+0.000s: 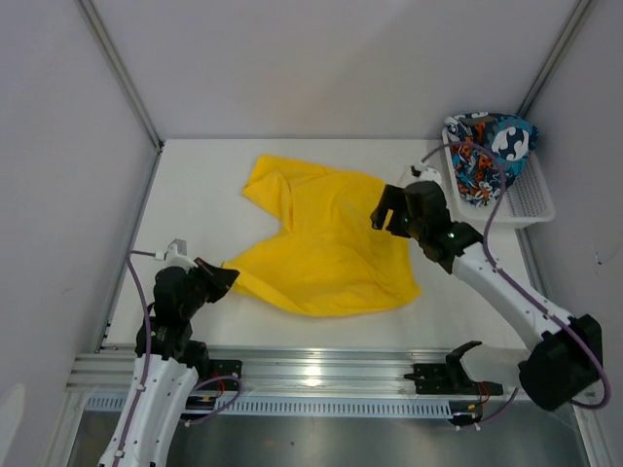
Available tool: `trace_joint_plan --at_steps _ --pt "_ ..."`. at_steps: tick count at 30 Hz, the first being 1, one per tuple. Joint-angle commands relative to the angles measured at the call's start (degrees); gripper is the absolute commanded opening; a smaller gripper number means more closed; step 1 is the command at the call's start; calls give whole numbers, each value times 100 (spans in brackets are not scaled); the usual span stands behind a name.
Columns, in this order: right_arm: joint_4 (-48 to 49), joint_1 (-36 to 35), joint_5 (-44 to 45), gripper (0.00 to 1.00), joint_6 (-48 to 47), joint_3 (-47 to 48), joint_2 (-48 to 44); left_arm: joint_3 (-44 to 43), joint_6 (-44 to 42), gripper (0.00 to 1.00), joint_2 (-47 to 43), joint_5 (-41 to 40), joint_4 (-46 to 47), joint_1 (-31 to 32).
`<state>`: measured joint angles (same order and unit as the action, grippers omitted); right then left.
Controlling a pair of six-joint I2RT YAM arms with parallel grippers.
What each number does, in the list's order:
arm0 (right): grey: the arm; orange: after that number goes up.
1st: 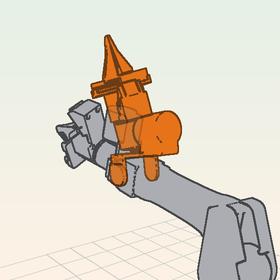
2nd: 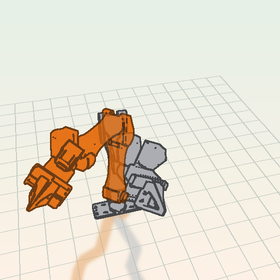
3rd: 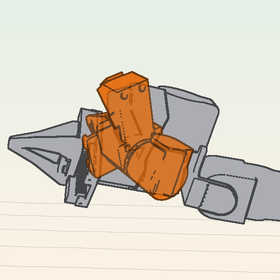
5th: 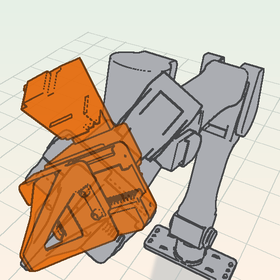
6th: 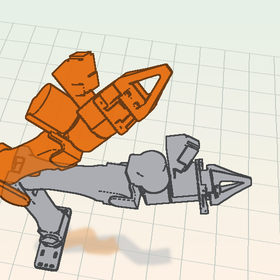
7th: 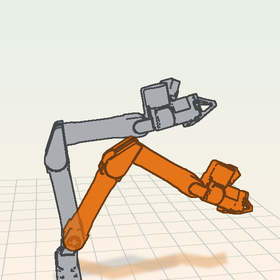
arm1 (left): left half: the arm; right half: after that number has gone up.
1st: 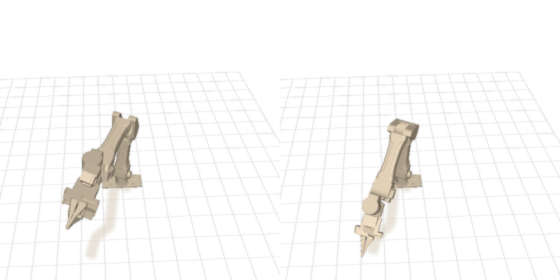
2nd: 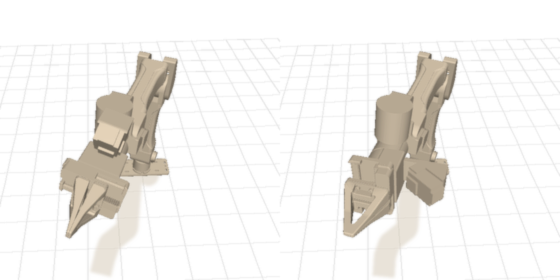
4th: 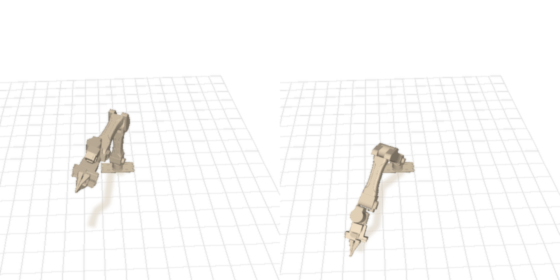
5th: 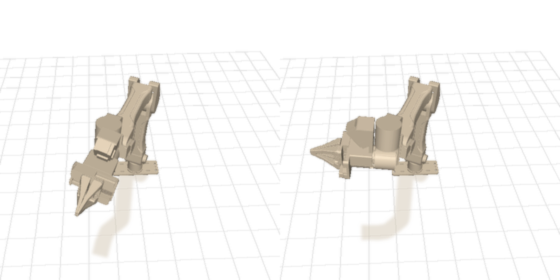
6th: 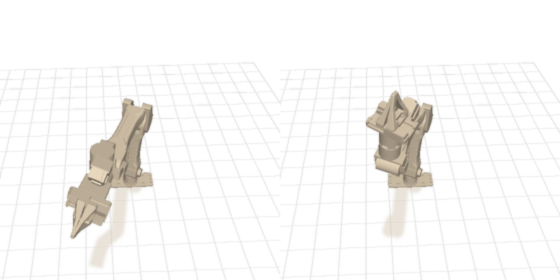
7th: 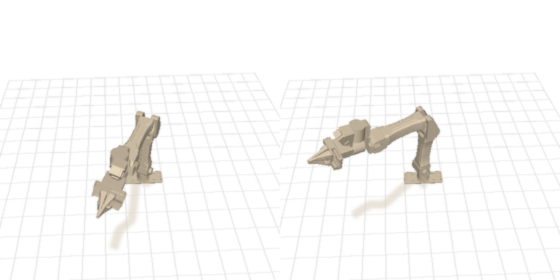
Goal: Fold and stack the shorts
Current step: Flatten the shorts out
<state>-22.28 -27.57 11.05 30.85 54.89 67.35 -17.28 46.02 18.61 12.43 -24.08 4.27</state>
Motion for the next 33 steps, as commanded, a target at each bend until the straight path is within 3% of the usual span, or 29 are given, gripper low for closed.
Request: trace_joint_plan --at_steps 1,11,17,25,33 --pt "549 -510 -568 79 -1063 1001 1231 136 -128 0 99 155 474 187" --pt "804 -1171 -1367 71 -1846 4156 4642 321 -199 0 99 -74 746 978" --pt "1129 -1303 -1824 65 -1995 5486 5691 330 -208 0 20 -293 650 1567" --pt "1367 -1470 -1685 59 -2075 7227 7431 365 -164 0 90 -285 614 2015" --pt "1534 -1532 -1475 62 -2215 8388 8504 348 -111 0 72 -469 474 2323"
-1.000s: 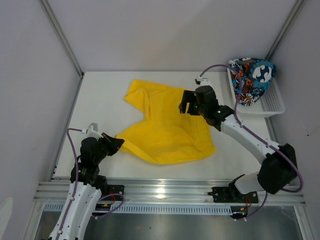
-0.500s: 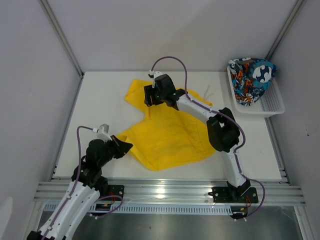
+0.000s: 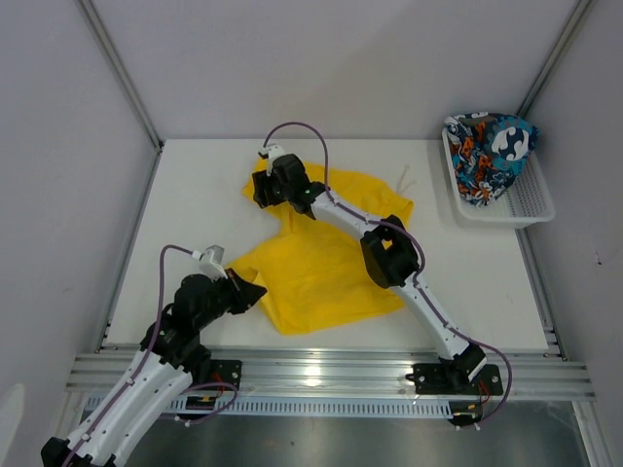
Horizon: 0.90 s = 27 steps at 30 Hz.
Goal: Fold and stack the shorts
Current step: Flatten the shorts out
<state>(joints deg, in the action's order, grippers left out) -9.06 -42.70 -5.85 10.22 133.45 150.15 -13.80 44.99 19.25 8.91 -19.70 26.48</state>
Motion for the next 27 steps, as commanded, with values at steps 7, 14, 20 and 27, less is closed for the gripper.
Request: trace_joint_plan --at_steps 7,14,20,27 --pt "528 -10 927 62 -230 551 375 27 79 0 -184 -170 -60 322" --pt "554 -63 1279 62 -512 410 243 229 238 0 -457 -249 -166 463" --pt "291 -54 1051 61 -530 603 419 132 221 0 -334 -284 -121 534" --pt "-130 -107 971 52 -468 910 691 115 212 0 -307 -337 -104 569"
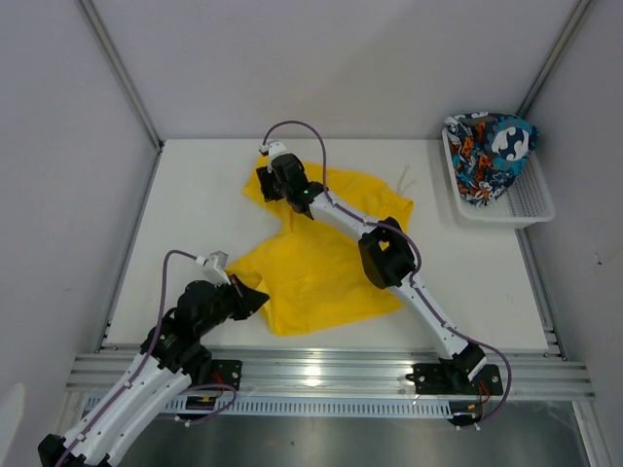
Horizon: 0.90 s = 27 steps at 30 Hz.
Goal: Fold and stack the shorts
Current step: Flatten the shorts out
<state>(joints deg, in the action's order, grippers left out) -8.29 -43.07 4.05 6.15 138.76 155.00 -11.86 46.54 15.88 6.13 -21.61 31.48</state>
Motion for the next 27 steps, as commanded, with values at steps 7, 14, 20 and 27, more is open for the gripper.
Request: trace_joint_plan --at_steps 7,14,20,27 --pt "-805 -44 -80 52 -18 749 338 -62 57 0 -41 -86 25 86" --pt "-1341 -44 78 51 -70 811 452 -10 65 0 -15 -59 113 95" --pt "-1184 -35 17 19 -88 600 347 34 65 0 -15 -50 139 95" --pt "-815 -96 113 0 -228 223 -13 43 65 0 -24 -51 121 95"
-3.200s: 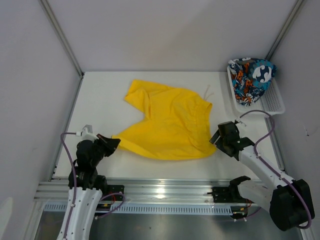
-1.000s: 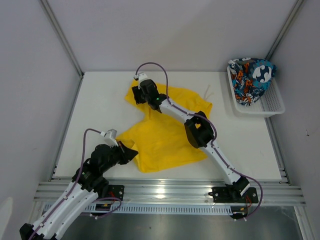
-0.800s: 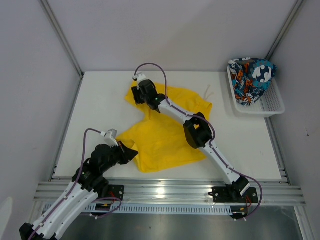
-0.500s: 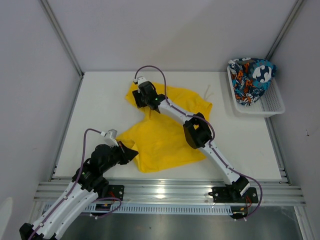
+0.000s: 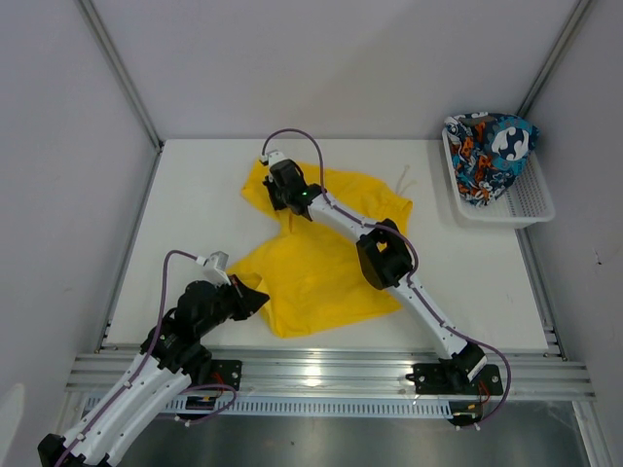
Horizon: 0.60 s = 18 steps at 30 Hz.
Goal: Fold and stack the shorts
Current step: Flatten the shorts out
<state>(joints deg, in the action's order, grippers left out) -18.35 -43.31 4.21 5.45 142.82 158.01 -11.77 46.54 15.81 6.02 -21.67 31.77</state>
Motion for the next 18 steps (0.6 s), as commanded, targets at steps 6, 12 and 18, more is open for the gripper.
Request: trace_joint_plan --at_steps 6,12,18 --pt "832 -195 -270 0 -360 -1036 -1175 -9 65 0 -8 -110 49 66" --pt "1202 -318 -1665 0 -308 -1853 -1922 -36 74 0 -34 -171 -21 66" --pt "1387 -345 -3003 0 -159 -2496 -2354 -36 135 0 -87 -189 -100 66"
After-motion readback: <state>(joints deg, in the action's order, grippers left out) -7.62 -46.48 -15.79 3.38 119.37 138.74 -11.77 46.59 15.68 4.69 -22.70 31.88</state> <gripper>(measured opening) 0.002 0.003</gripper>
